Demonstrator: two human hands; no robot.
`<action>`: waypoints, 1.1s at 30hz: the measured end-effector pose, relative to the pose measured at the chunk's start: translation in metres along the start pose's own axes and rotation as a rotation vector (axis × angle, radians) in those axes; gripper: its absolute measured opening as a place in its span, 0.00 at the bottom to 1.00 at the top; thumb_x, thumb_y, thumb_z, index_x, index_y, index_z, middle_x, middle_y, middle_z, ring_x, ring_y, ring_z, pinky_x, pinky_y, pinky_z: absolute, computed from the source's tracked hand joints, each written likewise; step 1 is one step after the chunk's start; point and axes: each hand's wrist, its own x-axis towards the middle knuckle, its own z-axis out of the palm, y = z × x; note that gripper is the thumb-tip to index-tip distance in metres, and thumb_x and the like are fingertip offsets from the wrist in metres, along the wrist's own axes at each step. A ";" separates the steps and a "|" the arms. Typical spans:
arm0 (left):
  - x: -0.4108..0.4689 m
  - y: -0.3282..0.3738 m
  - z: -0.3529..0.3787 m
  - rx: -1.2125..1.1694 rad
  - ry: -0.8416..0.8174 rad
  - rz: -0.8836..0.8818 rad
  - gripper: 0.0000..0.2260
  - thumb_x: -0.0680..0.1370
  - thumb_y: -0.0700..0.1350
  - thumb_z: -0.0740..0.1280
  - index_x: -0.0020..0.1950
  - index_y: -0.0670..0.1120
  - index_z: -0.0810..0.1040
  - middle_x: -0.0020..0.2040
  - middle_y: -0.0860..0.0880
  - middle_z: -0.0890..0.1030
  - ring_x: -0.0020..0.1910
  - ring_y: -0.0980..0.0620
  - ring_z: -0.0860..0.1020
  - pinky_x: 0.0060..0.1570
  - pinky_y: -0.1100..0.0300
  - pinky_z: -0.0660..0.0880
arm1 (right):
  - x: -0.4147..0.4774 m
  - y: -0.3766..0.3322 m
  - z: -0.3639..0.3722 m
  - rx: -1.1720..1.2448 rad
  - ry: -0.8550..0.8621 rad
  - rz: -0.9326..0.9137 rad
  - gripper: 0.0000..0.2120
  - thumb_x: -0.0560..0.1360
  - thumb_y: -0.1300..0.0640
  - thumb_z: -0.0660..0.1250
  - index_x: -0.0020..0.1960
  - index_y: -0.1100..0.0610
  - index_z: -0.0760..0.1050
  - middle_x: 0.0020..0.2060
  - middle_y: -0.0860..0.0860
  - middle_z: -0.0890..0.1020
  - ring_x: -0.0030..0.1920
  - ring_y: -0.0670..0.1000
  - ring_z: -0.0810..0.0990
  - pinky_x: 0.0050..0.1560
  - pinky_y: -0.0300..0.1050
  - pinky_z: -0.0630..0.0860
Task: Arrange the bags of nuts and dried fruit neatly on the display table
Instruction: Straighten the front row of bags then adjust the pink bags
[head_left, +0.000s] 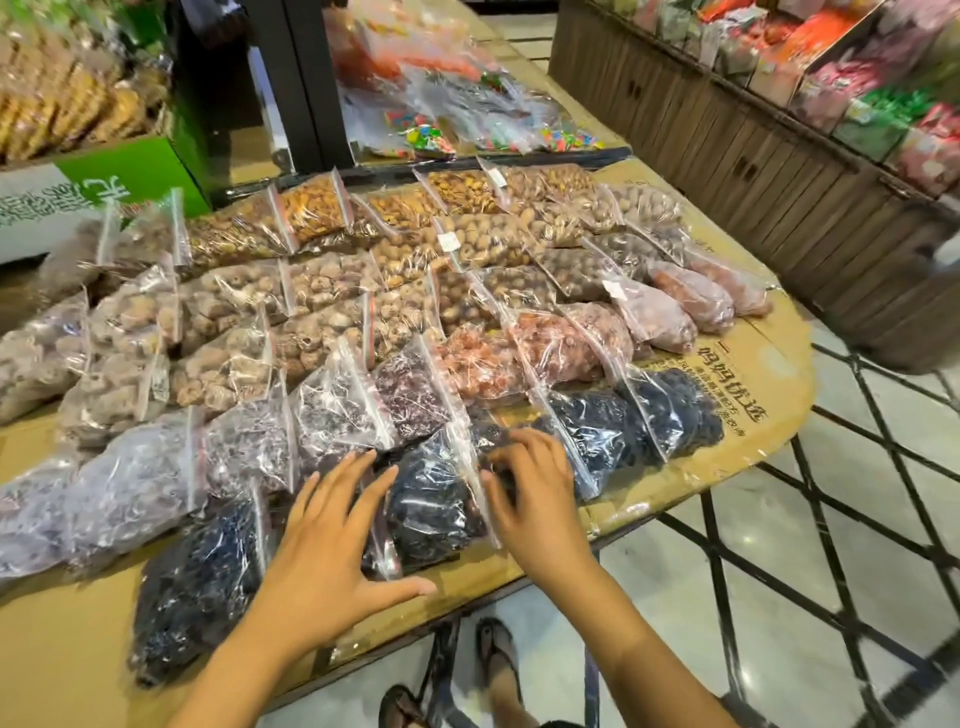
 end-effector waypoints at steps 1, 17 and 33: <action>0.002 0.006 -0.001 -0.021 0.015 0.000 0.51 0.62 0.82 0.53 0.77 0.54 0.53 0.78 0.52 0.50 0.76 0.52 0.48 0.74 0.47 0.44 | -0.002 0.004 -0.012 0.041 0.068 -0.021 0.09 0.77 0.52 0.60 0.52 0.56 0.74 0.59 0.51 0.73 0.65 0.49 0.64 0.67 0.47 0.62; 0.182 0.206 0.040 0.216 -0.156 -0.040 0.56 0.64 0.76 0.61 0.78 0.45 0.43 0.76 0.42 0.56 0.74 0.42 0.55 0.74 0.46 0.50 | 0.088 0.244 -0.144 -0.141 -0.495 0.000 0.58 0.52 0.23 0.69 0.74 0.45 0.52 0.75 0.49 0.54 0.75 0.55 0.50 0.73 0.60 0.53; 0.180 0.196 0.033 0.068 -0.187 -0.090 0.48 0.65 0.65 0.70 0.77 0.52 0.51 0.72 0.53 0.62 0.74 0.51 0.56 0.71 0.60 0.41 | 0.107 0.271 -0.144 -0.048 -0.529 -0.128 0.56 0.52 0.29 0.73 0.73 0.39 0.50 0.68 0.41 0.57 0.70 0.45 0.54 0.73 0.52 0.56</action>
